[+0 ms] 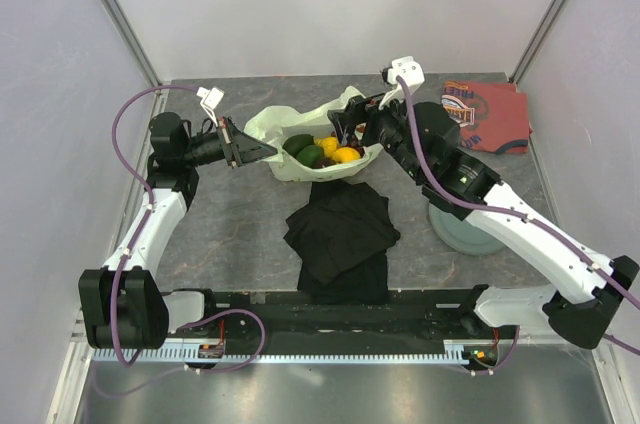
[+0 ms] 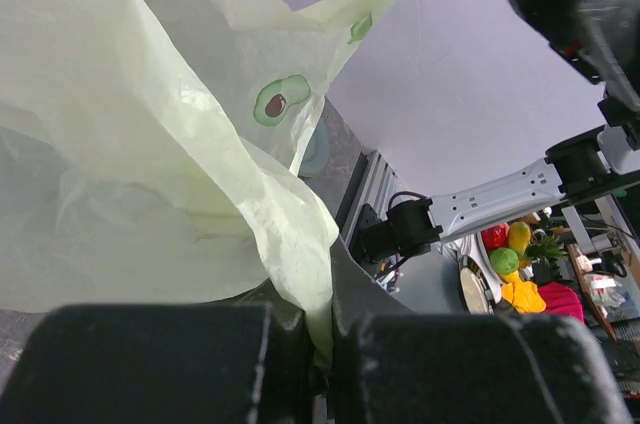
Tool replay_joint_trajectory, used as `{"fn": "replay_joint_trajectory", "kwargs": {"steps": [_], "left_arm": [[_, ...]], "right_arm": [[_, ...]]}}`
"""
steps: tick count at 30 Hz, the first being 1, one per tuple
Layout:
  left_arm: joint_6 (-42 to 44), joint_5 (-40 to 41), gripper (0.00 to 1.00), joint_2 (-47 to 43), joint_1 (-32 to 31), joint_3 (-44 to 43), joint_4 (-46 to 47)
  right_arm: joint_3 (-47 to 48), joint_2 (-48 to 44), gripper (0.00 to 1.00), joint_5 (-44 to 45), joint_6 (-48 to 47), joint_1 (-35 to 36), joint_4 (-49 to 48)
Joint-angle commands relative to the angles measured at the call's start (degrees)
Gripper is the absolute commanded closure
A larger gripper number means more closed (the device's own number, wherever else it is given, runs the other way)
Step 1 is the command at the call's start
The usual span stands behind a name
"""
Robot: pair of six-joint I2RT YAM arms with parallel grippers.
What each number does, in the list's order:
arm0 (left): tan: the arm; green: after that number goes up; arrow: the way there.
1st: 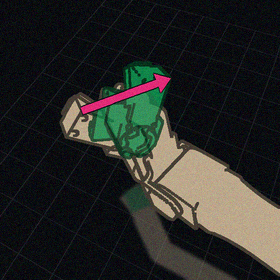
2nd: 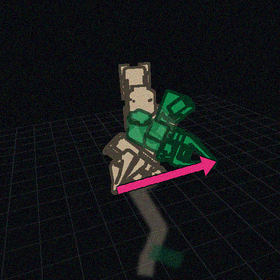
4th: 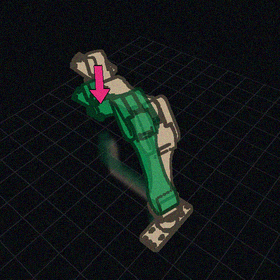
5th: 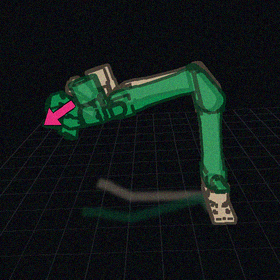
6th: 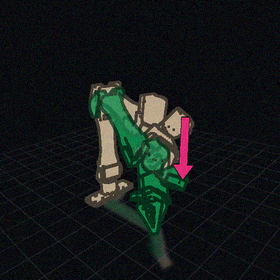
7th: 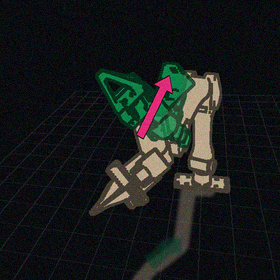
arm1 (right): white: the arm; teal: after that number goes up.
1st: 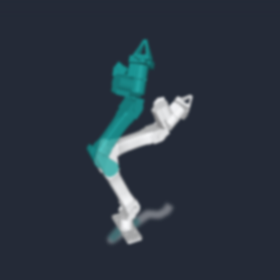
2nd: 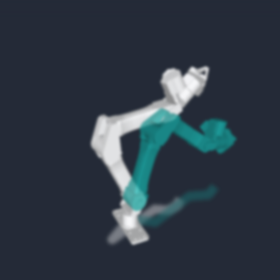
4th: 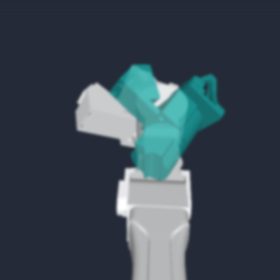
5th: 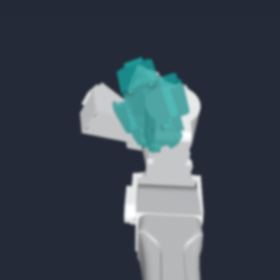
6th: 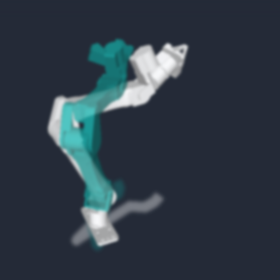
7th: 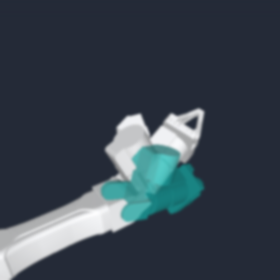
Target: Place the fruits into the plastic bag
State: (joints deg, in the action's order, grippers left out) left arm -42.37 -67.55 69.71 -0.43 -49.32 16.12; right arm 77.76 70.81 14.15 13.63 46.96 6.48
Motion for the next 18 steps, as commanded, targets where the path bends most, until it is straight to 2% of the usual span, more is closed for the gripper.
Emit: {"fn": "replay_joint_trajectory", "kwargs": {"steps": [1, 6, 10, 15, 18], "left_arm": [[0.8, 0.31, 0.98, -0.63, 0.34, -1.66, 0.93], [1.15, 0.4, 0.98, -0.63, 0.34, -1.83, 0.58], [1.59, 0.58, 0.99, -0.46, 0.34, -1.92, -0.03], [2.38, 0.84, 0.98, 0.25, 0.25, -2.18, -0.82], [2.73, 1.1, 0.98, 0.69, 0.34, -2.36, -1.26]], "right_arm": [[-0.85, 3.28, 0.14, 8.34, -2.46, -0.46, 8.97], [-2.0, 6.79, 0.13, 13.0, -3.26, -0.46, 9.86], [-1.21, 9.7, 0.14, 20.02, -3.35, -0.9, 10.22], [0.9, 14.35, 0.22, 21.44, -3.52, -3.8, 9.95], [2.05, 14.8, 0.22, 21.89, -3.43, -3.98, 10.13]]}}
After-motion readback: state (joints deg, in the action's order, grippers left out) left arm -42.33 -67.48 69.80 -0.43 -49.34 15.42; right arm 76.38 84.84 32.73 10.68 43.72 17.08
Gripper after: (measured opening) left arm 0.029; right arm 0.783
